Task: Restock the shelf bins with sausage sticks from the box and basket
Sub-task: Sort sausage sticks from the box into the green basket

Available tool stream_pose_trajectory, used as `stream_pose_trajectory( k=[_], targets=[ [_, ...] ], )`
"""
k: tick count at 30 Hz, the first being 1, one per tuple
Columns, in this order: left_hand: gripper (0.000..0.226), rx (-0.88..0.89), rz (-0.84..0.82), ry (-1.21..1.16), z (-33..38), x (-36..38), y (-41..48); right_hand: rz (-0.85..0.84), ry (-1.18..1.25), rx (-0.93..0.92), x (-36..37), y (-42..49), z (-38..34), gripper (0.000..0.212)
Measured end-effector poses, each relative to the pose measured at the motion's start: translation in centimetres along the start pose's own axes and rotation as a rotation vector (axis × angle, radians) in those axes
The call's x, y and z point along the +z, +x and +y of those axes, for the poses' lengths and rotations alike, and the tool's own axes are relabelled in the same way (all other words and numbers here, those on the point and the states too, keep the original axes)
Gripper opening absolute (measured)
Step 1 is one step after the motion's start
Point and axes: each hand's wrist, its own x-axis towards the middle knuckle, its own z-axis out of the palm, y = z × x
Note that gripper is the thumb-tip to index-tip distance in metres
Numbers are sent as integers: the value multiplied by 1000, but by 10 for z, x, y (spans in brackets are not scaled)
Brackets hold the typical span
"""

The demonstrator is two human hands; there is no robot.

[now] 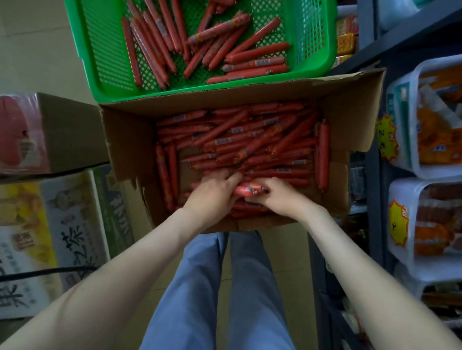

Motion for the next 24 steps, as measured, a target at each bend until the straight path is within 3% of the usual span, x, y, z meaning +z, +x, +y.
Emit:
stream_pose_trajectory(
  k=[3, 6, 11, 14, 19, 24],
  targets=[
    [41, -6, -271, 72, -4, 1, 5, 91, -37, 10, -10, -5, 1, 18],
    [45, -48, -362, 86, -15, 11, 1, 226, -67, 53, -22, -8, 15, 12],
    [38, -323, -200, -448, -26, 21, -7, 256, 98, 93, -31, -10, 27, 2],
    [18, -428, -200, -763, -20, 14, -6, 230, 214, 18, -19, -8, 9, 10],
    [11, -278, -400, -878, 4, -25, -6, 262, 335, -168, -13, -17, -36, 7],
    [8, -236, -286, -1048, 25, -96, -15, 350, 407, -304, -41, -49, -91, 26]
  ],
)
